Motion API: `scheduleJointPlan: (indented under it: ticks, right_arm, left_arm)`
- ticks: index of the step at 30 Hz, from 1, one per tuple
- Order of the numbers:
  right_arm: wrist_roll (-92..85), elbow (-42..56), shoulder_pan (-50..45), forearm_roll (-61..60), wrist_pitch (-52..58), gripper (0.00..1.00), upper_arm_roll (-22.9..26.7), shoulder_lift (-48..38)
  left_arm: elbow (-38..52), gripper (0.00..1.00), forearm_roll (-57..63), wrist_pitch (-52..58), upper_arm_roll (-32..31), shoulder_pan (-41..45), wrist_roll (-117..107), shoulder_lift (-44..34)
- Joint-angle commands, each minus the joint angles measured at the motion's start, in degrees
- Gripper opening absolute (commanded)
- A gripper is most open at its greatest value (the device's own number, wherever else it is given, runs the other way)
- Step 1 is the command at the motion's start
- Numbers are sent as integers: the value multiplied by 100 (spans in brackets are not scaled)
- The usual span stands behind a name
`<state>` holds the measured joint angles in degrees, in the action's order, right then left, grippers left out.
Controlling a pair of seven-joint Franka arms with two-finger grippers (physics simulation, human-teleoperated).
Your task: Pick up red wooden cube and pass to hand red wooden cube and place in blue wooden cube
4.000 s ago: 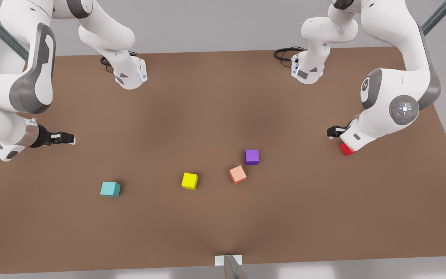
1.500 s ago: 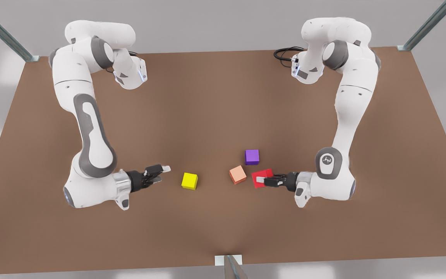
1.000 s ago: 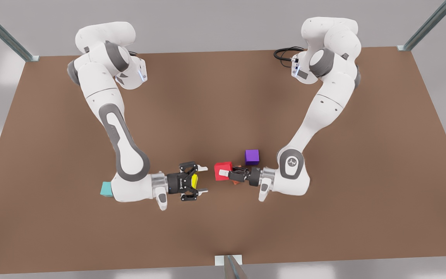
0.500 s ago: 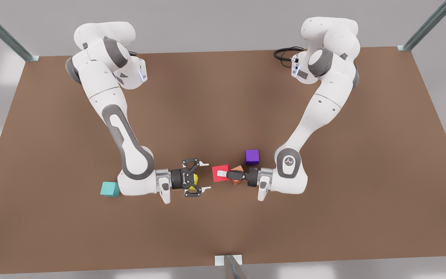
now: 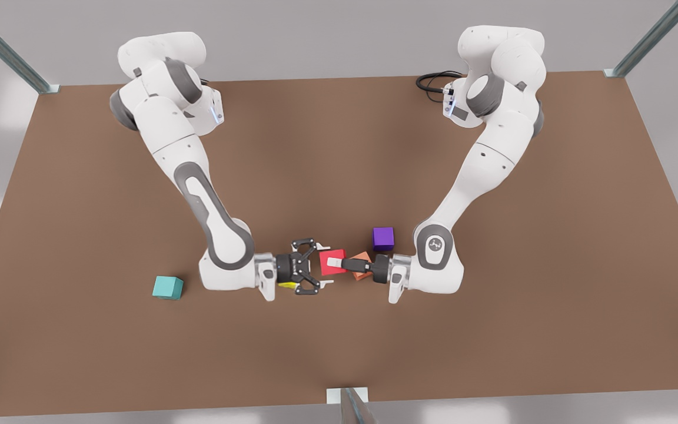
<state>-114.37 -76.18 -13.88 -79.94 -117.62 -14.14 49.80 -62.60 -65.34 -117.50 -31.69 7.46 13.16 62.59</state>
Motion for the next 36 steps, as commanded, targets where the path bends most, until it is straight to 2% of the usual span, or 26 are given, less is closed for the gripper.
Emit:
scheduleJointPlan:
  ticks: [1, 5, 6, 8, 9, 11, 12, 13, 18, 20, 22, 24, 25, 26, 27, 28, 29, 31, 32, 33, 34, 36]
  right_arm:
    - [-982, 7, -36, -92, -165, 100, -10, -5]
    - [-982, 7, -115, -285, -235, 100, -10, 30]
    - [-982, 7, -124, -285, -252, 93, -1, 30]
    - [-1079, 7, -124, -285, -296, 46, -1, 39]
    - [-1105, 7, -124, -294, -323, 39, -1, 39]
    - [-1114, -2, -115, -320, -340, 39, -1, 30]
    - [-1114, 7, -115, -329, -340, 39, -1, 38]
    - [-1114, 7, -115, -355, -340, 39, -1, 38]
    - [-1140, -2, -71, -364, -332, 39, -10, 38]
    - [-1149, -37, 43, -285, -279, 39, 25, -5]
    - [-1114, -125, 193, 39, -261, 39, 165, -225]
    - [-1044, -134, 254, 1110, 247, 39, 744, -506]
    - [-860, -64, 316, 1919, 985, 39, 1281, -568]
    - [-429, -37, 342, 2833, 1425, 39, 1545, -691]
    - [-130, 7, 395, 3713, 1628, 40, 1659, -752]
    - [239, 15, 386, 4451, 1804, 40, 1862, -875]
    - [371, 68, 395, 5479, 1831, 40, 1880, -1034]
    - [520, 174, 386, 6796, 1830, 40, 1976, -1139]
    - [609, 174, 395, 7394, 1822, 40, 2020, -1236]
    - [626, 165, 395, 7817, 1787, 40, 2064, -1280]
    - [626, 121, 395, 7985, 1778, 40, 2143, -1324]
    - [591, -45, 438, 8337, 1393, 40, 2196, -1411]
  left_arm:
    - [2, 67, -40, -18, -4, 1, 424, -10]
    - [2, 67, -40, -27, -4, 1, 415, -10]
    - [2, 67, -40, -27, -4, 1, 415, -10]
    - [2, 67, -40, -27, -4, 1, 415, -10]
    - [2, 67, -40, -27, -4, 1, 415, -10]
    - [2, 67, -40, -27, -4, 1, 415, -10]
    - [2, 80, -40, -18, -4, 1, 424, -1]
    - [2, 99, -40, -18, -4, 1, 415, -1]
    - [11, 100, 48, 43, 31, -148, 213, -71]
    - [2, 100, 978, 209, 5, -684, -173, -202]
    - [64, 100, 1840, 1457, 4, -1430, -270, -247]
    - [72, 100, 2745, 2283, -4, -2283, -279, -510]
    - [72, 100, 3595, 2915, 22, -2705, -708, -1141]
    - [64, 100, 5054, 3268, -48, -2645, -1438, -1810]
    - [72, 100, 7639, 3839, -101, -1978, -1650, -2364]
    - [72, 100, 8327, 4349, -242, -1889, -1677, -2874]
    - [81, 100, 8362, 4956, -233, -1942, -1694, -3095]
    - [90, 100, 8363, 5150, -233, -2143, -1966, -3095]
    - [-320, 100, 8231, 4695, 604, -1726, -1958, -3636]
    - [-1600, 100, 7287, 3723, 2623, -209, -1984, -4584]
    - [-2406, 100, 6868, 3093, 3265, 220, -1958, -5090]
    - [-1994, 100, 6657, 3329, 3177, 212, -1976, -4801]
